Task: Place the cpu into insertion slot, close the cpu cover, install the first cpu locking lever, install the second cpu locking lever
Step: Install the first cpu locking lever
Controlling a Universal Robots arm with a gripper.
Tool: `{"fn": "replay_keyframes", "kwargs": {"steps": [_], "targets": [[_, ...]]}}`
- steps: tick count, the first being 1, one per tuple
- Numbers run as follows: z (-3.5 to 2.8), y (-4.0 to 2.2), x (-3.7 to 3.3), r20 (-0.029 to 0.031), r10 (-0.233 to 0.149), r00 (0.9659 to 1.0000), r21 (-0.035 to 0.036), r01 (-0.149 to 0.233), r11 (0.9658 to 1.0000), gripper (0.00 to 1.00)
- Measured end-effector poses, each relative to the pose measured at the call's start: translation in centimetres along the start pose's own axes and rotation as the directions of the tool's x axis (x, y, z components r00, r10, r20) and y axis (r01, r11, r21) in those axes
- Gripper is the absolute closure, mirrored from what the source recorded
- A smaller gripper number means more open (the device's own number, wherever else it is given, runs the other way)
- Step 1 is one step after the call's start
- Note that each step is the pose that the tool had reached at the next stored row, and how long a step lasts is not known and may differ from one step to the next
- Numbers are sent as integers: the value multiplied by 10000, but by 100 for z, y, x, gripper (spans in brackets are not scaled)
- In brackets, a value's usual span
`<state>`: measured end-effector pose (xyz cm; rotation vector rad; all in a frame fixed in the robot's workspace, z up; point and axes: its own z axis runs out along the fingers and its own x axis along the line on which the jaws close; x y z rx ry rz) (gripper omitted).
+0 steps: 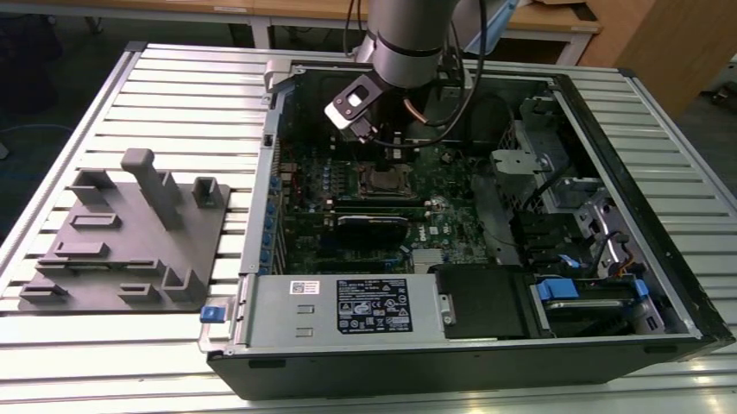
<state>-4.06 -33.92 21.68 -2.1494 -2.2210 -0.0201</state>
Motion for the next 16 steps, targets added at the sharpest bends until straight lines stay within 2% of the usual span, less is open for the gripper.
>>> {"fn": "replay_keyframes", "kwargs": {"steps": [9,10,16], "targets": [[-86,-2,4,0,1,10000,0,-1,10000,89],[-130,-4,6,1,1,10000,0,-1,10000,89],[-157,-4,8,-2,0,10000,-1,0,10000,89]]}}
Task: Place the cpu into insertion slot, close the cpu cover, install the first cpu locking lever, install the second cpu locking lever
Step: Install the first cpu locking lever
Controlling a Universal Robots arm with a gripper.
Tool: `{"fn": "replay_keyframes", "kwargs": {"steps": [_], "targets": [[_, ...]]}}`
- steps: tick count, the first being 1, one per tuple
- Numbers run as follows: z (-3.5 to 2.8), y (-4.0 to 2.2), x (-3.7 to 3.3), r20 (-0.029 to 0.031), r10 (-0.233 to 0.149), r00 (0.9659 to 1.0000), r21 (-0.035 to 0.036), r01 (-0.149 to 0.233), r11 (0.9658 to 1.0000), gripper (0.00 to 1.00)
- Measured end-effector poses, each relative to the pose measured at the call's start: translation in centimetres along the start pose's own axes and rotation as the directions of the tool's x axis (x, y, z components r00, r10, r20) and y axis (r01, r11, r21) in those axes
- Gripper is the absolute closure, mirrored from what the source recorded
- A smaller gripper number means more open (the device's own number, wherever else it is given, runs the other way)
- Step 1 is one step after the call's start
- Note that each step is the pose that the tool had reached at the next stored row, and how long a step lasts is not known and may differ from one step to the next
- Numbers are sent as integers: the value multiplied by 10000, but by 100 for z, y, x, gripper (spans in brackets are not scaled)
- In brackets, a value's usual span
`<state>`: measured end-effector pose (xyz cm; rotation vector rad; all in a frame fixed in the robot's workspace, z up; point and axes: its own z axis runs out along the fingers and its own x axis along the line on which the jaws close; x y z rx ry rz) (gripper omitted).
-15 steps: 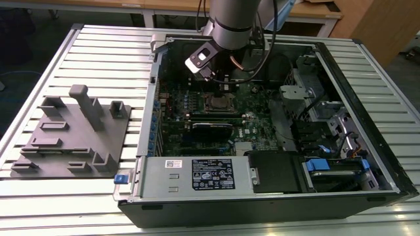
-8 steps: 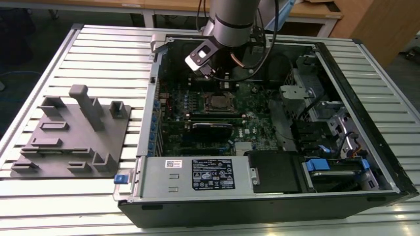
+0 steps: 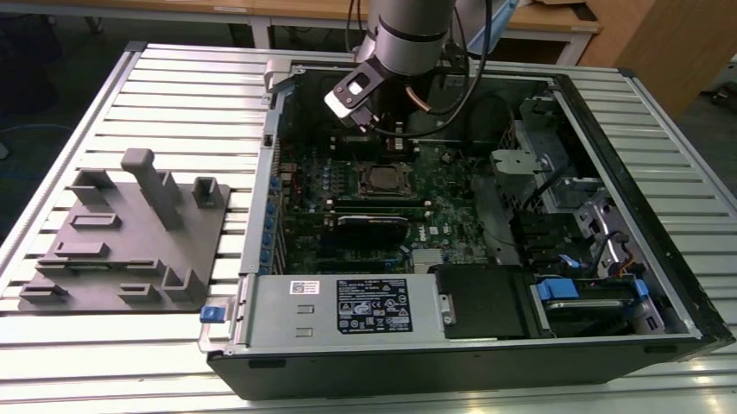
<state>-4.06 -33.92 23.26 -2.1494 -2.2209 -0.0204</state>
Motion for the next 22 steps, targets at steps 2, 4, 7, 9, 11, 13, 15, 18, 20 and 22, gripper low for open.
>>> {"fn": "replay_keyframes", "kwargs": {"steps": [2,4,7,9,11,13,15,18,20,22], "targets": [[-1,0,0,1,0,10000,1,0,10000,89],[-2,-1,-2,4,-6,10000,1,6,10000,89],[-1,0,-2,3,-17,10000,-7,17,10000,89],[-1,0,-2,4,-65,10000,-7,65,10000,89],[-1,0,-2,9,-243,9997,1,243,9997,89],[-1,-1,-1,16,-490,9988,14,490,9988,89],[-1,0,-2,23,-821,9966,29,821,9966,89],[0,-1,-2,33,-1275,9918,50,1275,9918,89],[0,0,-2,37,-1470,9891,50,1469,9891,89],[1,0,-1,46,-1585,9874,8,1585,9874,89]]}}
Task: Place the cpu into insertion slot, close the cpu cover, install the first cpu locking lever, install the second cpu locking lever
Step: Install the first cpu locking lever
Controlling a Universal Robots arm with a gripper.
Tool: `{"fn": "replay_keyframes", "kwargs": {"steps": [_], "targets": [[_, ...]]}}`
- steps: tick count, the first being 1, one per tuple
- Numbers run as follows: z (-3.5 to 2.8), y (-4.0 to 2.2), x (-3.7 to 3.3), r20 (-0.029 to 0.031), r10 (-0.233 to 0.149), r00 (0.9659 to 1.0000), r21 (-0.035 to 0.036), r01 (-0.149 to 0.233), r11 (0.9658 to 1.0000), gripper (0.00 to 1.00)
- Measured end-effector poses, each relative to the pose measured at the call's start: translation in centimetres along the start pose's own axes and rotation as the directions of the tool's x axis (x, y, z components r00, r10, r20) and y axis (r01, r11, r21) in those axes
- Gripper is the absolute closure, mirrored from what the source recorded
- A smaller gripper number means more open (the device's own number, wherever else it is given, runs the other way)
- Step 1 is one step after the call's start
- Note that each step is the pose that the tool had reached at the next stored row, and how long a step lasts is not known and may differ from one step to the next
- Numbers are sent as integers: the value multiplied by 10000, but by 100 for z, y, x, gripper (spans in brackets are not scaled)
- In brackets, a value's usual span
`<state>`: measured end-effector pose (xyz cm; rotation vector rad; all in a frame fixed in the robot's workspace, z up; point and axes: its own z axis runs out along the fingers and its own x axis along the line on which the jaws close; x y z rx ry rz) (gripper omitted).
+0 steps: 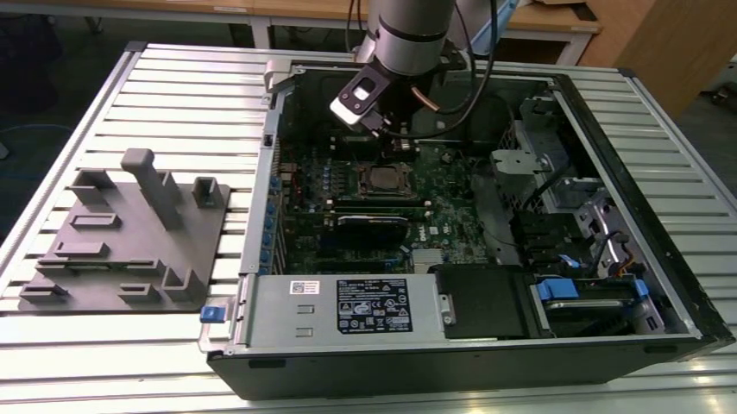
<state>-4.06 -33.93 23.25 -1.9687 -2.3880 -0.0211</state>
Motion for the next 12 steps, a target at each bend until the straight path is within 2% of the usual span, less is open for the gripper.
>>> {"fn": "replay_keyframes", "kwargs": {"steps": [3,7,12], "targets": [[-1,0,0,22,-205,9998,-75,205,9998,89],[-1,0,0,44,-633,9980,-117,633,9979,89],[-1,-1,0,65,-1325,9912,-117,1326,9911,89]]}}
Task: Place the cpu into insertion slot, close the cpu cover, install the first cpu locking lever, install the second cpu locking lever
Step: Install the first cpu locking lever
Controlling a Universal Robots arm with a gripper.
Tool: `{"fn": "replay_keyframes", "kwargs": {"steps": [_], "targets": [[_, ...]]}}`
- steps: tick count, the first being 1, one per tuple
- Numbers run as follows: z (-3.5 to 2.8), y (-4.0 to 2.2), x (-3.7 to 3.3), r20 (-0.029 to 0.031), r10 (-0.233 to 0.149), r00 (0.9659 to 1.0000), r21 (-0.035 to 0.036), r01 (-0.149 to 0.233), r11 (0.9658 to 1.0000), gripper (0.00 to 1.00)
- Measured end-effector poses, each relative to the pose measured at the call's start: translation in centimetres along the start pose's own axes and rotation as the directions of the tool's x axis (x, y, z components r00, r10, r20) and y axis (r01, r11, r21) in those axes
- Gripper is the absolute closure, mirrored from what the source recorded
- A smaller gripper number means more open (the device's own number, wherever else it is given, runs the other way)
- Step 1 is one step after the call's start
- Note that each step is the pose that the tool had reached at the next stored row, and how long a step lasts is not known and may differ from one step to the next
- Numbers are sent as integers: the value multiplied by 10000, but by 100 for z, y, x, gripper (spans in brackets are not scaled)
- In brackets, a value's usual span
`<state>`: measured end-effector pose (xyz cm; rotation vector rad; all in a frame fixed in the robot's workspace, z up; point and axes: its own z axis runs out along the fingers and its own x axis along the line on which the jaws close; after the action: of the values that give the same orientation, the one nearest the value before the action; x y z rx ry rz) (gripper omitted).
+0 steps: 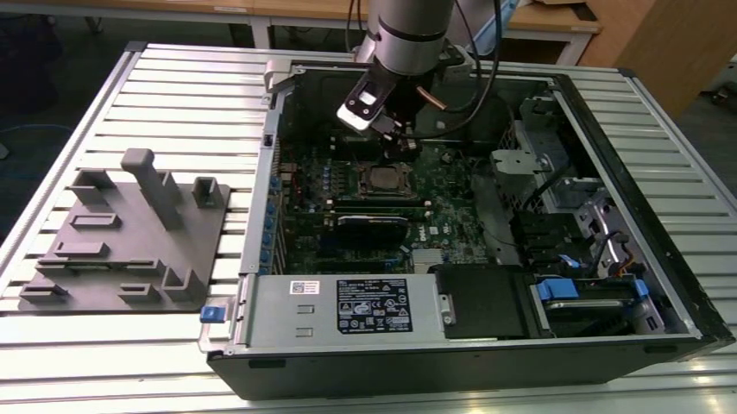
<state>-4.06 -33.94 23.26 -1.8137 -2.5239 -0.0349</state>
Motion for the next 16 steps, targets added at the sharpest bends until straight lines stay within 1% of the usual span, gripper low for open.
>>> {"fn": "replay_keyframes", "kwargs": {"steps": [2,4,7,10,11,13,14,16], "targets": [[0,0,0,4,-284,9996,0,284,9996,89],[0,0,0,7,-570,9984,3,570,9984,89],[0,0,0,7,-1065,9943,21,1065,9943,89],[0,0,-1,7,-1441,9896,38,1441,9896,89],[1,0,-1,6,-1573,9876,42,1573,9875,89],[1,0,-1,4,-1871,9823,53,1871,9823,89],[1,0,-1,3,-2024,9793,59,2024,9793,89],[1,0,-1,0,-2350,9720,71,2350,9720,89]]}}
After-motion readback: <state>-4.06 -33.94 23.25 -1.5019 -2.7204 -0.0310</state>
